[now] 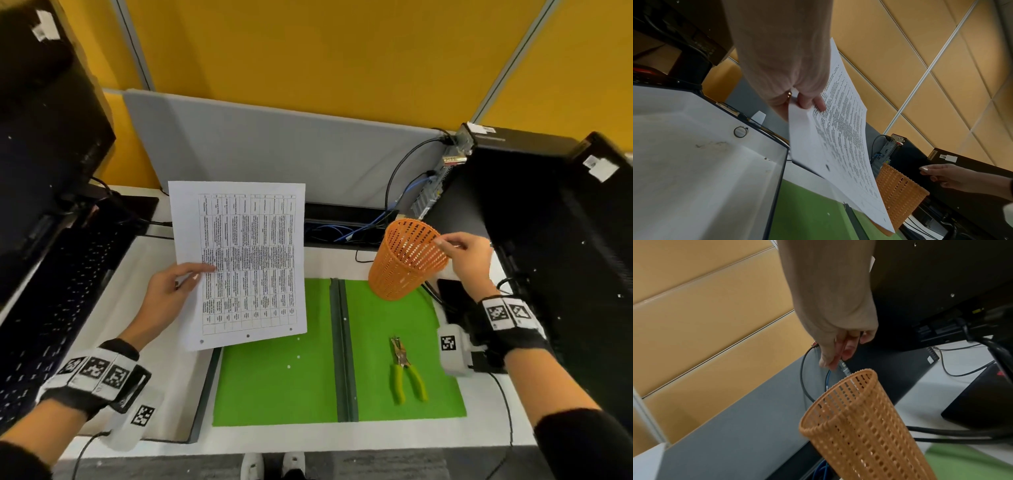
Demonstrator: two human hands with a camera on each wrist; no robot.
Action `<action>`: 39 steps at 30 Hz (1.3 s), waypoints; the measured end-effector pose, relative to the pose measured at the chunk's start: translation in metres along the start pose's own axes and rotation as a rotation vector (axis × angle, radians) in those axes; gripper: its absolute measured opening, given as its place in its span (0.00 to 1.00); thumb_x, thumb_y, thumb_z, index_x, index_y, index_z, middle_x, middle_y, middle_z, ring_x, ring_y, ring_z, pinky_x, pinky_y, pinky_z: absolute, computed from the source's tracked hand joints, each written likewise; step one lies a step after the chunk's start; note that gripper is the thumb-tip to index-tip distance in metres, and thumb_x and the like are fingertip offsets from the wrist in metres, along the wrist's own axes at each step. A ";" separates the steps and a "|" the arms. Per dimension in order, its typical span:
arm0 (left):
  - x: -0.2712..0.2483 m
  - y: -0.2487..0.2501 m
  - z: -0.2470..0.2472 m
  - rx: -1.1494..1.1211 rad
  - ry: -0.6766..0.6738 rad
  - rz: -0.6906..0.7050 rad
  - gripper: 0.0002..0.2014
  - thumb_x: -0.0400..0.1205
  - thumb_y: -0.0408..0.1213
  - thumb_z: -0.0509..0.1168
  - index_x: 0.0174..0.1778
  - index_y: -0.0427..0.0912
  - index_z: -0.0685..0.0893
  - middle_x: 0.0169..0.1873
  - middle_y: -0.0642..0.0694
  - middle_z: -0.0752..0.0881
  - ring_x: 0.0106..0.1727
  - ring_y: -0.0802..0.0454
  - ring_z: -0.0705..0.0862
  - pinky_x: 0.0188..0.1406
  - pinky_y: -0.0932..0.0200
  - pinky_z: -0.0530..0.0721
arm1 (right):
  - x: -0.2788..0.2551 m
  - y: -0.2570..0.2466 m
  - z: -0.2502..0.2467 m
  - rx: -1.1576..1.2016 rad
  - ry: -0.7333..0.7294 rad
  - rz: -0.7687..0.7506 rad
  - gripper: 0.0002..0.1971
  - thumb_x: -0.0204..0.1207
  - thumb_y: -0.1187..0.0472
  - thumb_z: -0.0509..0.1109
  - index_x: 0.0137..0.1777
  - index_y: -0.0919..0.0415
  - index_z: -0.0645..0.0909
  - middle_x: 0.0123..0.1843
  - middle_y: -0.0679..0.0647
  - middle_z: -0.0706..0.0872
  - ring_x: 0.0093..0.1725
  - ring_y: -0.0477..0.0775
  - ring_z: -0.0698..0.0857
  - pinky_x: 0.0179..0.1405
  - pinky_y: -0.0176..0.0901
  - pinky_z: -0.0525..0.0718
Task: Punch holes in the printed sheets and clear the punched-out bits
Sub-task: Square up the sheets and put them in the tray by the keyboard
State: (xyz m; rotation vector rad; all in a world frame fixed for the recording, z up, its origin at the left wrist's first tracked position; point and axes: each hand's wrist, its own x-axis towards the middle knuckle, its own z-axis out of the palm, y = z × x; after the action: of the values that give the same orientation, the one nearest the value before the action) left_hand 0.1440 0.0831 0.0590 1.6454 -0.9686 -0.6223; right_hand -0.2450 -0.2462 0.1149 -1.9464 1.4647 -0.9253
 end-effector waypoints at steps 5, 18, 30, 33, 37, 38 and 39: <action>-0.001 0.003 0.001 -0.006 -0.005 0.009 0.19 0.82 0.20 0.59 0.49 0.49 0.87 0.49 0.71 0.87 0.59 0.70 0.82 0.67 0.62 0.74 | 0.028 0.014 -0.003 -0.063 -0.117 0.068 0.08 0.69 0.63 0.75 0.46 0.67 0.89 0.38 0.60 0.88 0.39 0.53 0.83 0.46 0.47 0.82; -0.006 0.001 -0.017 -0.039 0.000 -0.030 0.18 0.82 0.20 0.59 0.49 0.47 0.87 0.49 0.71 0.87 0.59 0.72 0.82 0.68 0.57 0.74 | 0.028 0.012 0.003 -0.161 -0.089 0.171 0.08 0.68 0.56 0.76 0.29 0.46 0.84 0.38 0.58 0.89 0.46 0.63 0.87 0.55 0.67 0.81; -0.021 -0.005 -0.056 -0.007 0.030 -0.092 0.16 0.82 0.22 0.60 0.48 0.47 0.87 0.49 0.70 0.88 0.57 0.74 0.82 0.61 0.70 0.75 | -0.096 -0.134 0.117 0.423 -0.708 0.125 0.23 0.79 0.58 0.65 0.71 0.58 0.64 0.56 0.56 0.87 0.49 0.54 0.86 0.50 0.44 0.81; -0.030 -0.008 -0.074 0.047 0.010 -0.140 0.13 0.82 0.23 0.60 0.49 0.41 0.87 0.50 0.63 0.88 0.59 0.69 0.82 0.64 0.67 0.75 | -0.147 -0.160 0.165 0.517 -1.028 0.178 0.35 0.76 0.60 0.69 0.73 0.44 0.49 0.58 0.52 0.85 0.50 0.52 0.87 0.44 0.47 0.87; -0.042 -0.024 -0.095 0.207 0.128 -0.210 0.07 0.78 0.24 0.68 0.45 0.41 0.85 0.52 0.46 0.86 0.59 0.49 0.82 0.66 0.54 0.76 | -0.201 -0.167 0.221 0.521 -1.011 0.027 0.30 0.69 0.78 0.71 0.65 0.52 0.66 0.65 0.55 0.79 0.64 0.55 0.80 0.55 0.30 0.83; -0.045 -0.028 -0.098 0.300 0.185 -0.224 0.07 0.75 0.25 0.71 0.44 0.41 0.84 0.50 0.45 0.85 0.57 0.48 0.81 0.64 0.54 0.76 | -0.211 -0.166 0.231 0.452 -0.959 -0.005 0.23 0.68 0.78 0.71 0.59 0.58 0.72 0.63 0.54 0.79 0.65 0.53 0.78 0.57 0.23 0.78; -0.048 -0.032 -0.099 0.386 0.224 -0.239 0.08 0.74 0.26 0.73 0.44 0.42 0.84 0.50 0.44 0.84 0.56 0.47 0.81 0.60 0.55 0.76 | -0.220 -0.165 0.241 0.402 -0.930 -0.010 0.17 0.68 0.77 0.72 0.53 0.62 0.76 0.60 0.55 0.81 0.63 0.52 0.78 0.58 0.21 0.75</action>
State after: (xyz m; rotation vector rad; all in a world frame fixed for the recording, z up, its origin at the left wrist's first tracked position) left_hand 0.2069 0.1794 0.0529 2.1450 -0.7649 -0.4097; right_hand 0.0023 0.0130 0.0431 -1.6945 0.6617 -0.1947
